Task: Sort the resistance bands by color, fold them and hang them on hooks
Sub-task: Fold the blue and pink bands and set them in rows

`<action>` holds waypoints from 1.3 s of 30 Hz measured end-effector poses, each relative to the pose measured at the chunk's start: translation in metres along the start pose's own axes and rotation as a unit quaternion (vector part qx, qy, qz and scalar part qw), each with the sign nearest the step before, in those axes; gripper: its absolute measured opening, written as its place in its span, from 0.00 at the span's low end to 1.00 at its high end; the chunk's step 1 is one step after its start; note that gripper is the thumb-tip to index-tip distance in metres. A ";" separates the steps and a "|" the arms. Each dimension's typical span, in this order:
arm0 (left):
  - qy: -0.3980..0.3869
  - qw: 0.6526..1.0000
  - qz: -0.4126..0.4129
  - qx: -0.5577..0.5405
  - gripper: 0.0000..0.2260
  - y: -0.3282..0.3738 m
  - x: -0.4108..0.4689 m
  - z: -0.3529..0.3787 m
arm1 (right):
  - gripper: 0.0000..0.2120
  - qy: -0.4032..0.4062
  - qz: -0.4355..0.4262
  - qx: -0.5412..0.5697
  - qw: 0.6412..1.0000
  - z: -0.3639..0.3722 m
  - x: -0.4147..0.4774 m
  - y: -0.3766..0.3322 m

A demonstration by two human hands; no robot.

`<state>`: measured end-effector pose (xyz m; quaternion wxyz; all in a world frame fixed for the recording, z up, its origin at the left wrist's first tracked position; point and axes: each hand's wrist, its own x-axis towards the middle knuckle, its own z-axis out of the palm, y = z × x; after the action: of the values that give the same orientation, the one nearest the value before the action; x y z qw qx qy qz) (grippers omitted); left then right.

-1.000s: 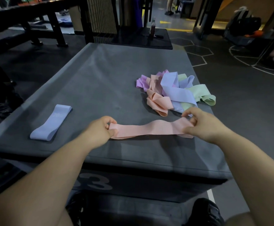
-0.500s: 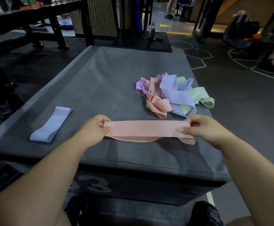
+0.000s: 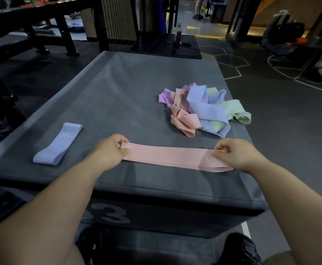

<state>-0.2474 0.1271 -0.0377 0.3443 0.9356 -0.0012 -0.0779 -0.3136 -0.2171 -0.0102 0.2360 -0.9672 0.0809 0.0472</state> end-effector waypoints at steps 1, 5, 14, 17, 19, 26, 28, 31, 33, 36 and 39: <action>-0.002 1.000 0.001 0.002 0.09 0.001 -0.001 0.000 | 0.08 -0.002 -0.003 -0.010 1.000 0.000 0.000 0.000; -0.029 1.000 0.002 -0.009 0.10 0.003 -0.002 0.002 | 0.13 0.008 -0.013 -0.028 0.999 -0.001 0.000 0.004; -0.022 0.998 0.013 0.055 0.08 0.008 -0.008 0.010 | 0.08 0.026 -0.042 -0.098 0.994 0.005 0.002 0.015; -0.022 0.997 0.009 0.079 0.08 0.009 -0.009 0.009 | 0.08 0.037 -0.055 -0.110 0.992 0.008 0.005 0.017; -0.019 0.996 0.006 0.090 0.08 0.011 -0.011 0.009 | 0.07 0.046 -0.060 -0.114 0.991 0.009 0.004 0.018; 0.061 0.975 0.112 0.184 0.20 0.029 -0.020 0.018 | 0.16 0.056 -0.117 -0.122 0.984 0.024 -0.006 -0.009; 0.037 0.964 0.179 0.196 0.21 0.039 -0.025 0.028 | 0.19 0.020 -0.166 -0.120 0.979 0.035 -0.009 -0.025; -0.044 0.939 0.237 0.247 0.23 0.051 -0.033 0.050 | 0.26 -0.050 -0.199 -0.133 0.970 0.055 -0.013 -0.045; -0.088 0.927 0.232 0.282 0.24 0.053 -0.034 0.060 | 0.35 -0.068 -0.196 -0.162 0.965 0.066 -0.016 -0.048; -0.113 0.920 0.211 0.311 0.26 0.051 -0.033 0.067 | 0.44 -0.063 -0.194 -0.197 0.959 0.071 -0.017 -0.045; -0.128 0.917 0.202 0.319 0.26 0.050 -0.033 0.067 | 0.46 -0.070 -0.189 -0.203 0.958 0.068 -0.018 -0.043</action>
<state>-0.2874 0.0477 -0.0507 0.0326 0.9576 -0.2591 -0.1218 -0.3270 -0.1453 -0.0483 0.0442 -0.9867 -0.1316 0.0851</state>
